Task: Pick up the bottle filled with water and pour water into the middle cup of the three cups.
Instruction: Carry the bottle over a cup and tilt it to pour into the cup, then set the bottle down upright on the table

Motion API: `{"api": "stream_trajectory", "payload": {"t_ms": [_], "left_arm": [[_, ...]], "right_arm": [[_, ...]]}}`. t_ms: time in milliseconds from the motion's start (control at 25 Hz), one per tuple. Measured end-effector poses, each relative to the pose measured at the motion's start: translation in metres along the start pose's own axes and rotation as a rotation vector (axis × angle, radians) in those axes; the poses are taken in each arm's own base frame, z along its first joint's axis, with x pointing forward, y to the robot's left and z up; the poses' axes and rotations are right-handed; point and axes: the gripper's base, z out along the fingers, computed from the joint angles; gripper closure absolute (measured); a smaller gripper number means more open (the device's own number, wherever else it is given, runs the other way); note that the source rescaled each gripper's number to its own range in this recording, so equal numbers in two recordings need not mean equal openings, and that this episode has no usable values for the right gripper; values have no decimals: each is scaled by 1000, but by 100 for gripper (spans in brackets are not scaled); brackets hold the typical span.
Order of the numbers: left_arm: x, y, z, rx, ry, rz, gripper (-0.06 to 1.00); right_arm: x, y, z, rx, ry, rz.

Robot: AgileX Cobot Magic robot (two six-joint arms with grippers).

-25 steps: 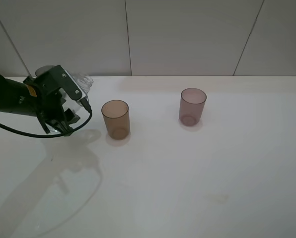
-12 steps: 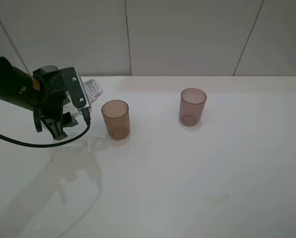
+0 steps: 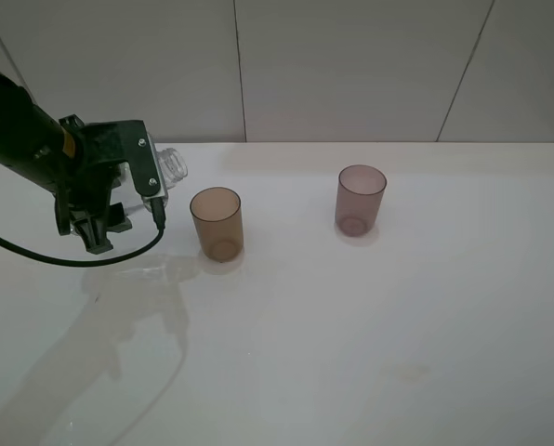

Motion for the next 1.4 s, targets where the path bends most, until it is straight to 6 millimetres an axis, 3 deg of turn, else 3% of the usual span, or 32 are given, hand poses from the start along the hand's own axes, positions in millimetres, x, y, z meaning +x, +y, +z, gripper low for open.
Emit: {"api": "stream_trajectory", "payload": {"t_ms": [320,760,1400], "left_arm": [[3,-1,0,-5,52,80,93],[-11,2,-7,-34,97,187,93],[-17,-8,7,-5,184,312,93]], "right_arm": [[0,0,0,0,0,0],[0,0,0,0,0,0],[0,0,0,0,0,0]]}}
